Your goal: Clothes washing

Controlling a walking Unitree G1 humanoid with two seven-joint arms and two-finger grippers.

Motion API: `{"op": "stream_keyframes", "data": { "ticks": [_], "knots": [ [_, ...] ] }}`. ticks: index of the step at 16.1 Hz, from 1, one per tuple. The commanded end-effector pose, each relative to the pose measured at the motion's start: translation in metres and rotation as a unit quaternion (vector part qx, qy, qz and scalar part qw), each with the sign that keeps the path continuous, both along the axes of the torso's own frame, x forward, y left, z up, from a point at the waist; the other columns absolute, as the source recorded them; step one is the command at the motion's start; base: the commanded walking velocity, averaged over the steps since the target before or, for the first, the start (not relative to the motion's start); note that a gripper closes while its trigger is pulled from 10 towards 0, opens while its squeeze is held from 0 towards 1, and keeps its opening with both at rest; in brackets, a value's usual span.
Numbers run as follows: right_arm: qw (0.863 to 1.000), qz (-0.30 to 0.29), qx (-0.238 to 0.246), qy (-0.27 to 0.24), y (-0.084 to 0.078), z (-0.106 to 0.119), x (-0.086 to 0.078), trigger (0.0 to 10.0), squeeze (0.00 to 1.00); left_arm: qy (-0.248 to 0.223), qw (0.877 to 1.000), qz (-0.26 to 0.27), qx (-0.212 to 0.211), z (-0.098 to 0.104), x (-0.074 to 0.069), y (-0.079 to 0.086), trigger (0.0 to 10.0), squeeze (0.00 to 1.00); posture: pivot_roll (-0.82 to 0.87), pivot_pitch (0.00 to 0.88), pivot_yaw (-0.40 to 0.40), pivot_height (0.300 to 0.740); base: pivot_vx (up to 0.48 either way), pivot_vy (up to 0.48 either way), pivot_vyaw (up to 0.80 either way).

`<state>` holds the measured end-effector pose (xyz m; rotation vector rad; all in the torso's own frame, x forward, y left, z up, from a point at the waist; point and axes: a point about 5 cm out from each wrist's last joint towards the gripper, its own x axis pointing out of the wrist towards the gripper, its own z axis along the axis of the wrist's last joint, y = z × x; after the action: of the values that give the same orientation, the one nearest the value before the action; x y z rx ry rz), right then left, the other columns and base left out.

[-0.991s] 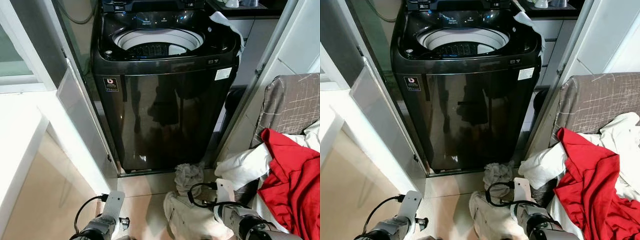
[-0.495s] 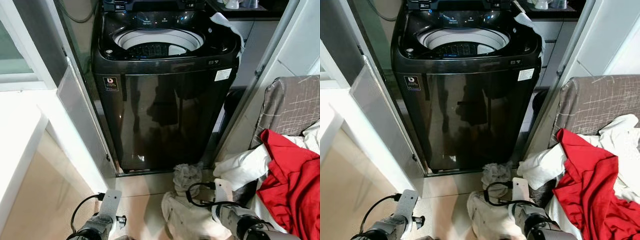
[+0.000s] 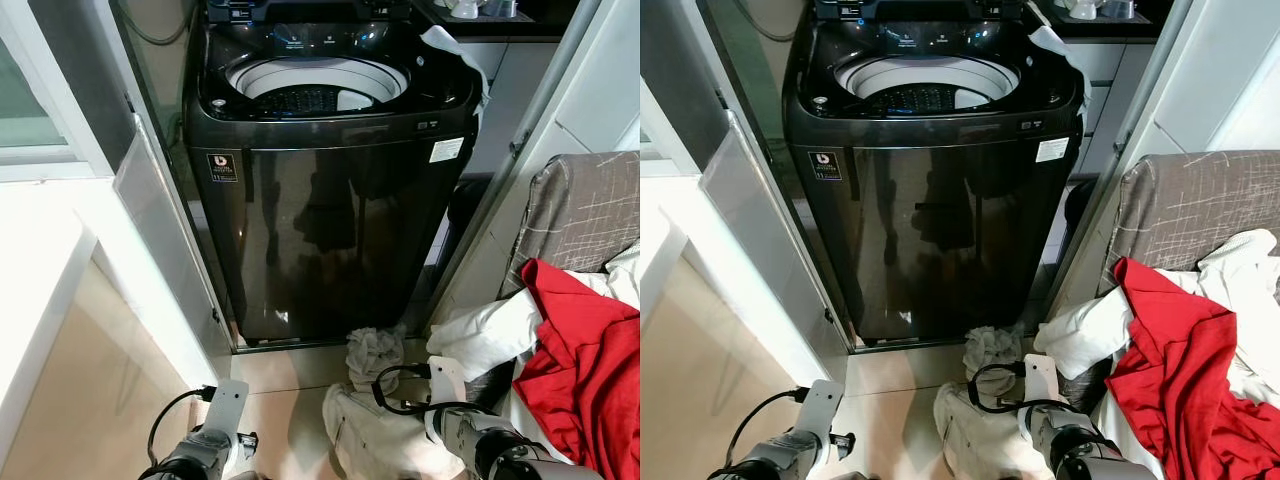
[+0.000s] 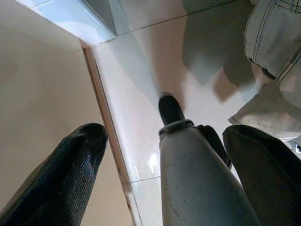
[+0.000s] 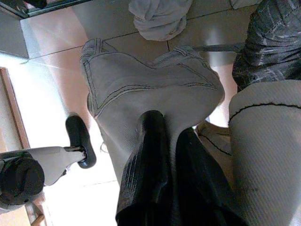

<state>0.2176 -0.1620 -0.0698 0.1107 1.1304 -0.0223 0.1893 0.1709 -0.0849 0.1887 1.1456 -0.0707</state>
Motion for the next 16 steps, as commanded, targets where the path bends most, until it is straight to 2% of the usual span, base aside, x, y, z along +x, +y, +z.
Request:
{"op": "stream_keyframes", "data": {
  "ticks": [1,6,10,16],
  "knots": [
    [1.000,0.004,-0.005,-0.020,-0.0020,0.0066,0.0107,10.0,0.00,-0.005,1.000,-0.006,0.005,0.0009,0.0019,-0.0003,10.0,0.00,-0.13,0.000,-0.013,0.740,0.000,0.000,0.00],
    [1.000,0.005,-0.007,-0.019,-0.0032,0.0058,0.0094,10.0,0.00,-0.006,1.000,-0.024,0.003,0.0014,0.0035,-0.0035,10.0,0.00,-0.13,0.000,-0.009,0.740,0.000,0.000,0.00],
    [1.000,0.010,-0.004,-0.018,-0.0007,0.0048,0.0081,10.0,0.00,-0.001,1.000,0.000,-0.004,0.0001,0.0006,-0.0028,10.0,0.00,-0.13,0.000,-0.014,0.740,0.000,0.000,0.00],
    [1.000,0.022,-0.001,-0.016,0.0029,0.0046,0.0080,10.0,0.00,-0.001,1.000,-0.003,-0.001,-0.0007,-0.0011,-0.0017,10.0,0.00,-0.11,0.000,-0.022,0.740,0.000,0.000,0.00]
  ]
}}
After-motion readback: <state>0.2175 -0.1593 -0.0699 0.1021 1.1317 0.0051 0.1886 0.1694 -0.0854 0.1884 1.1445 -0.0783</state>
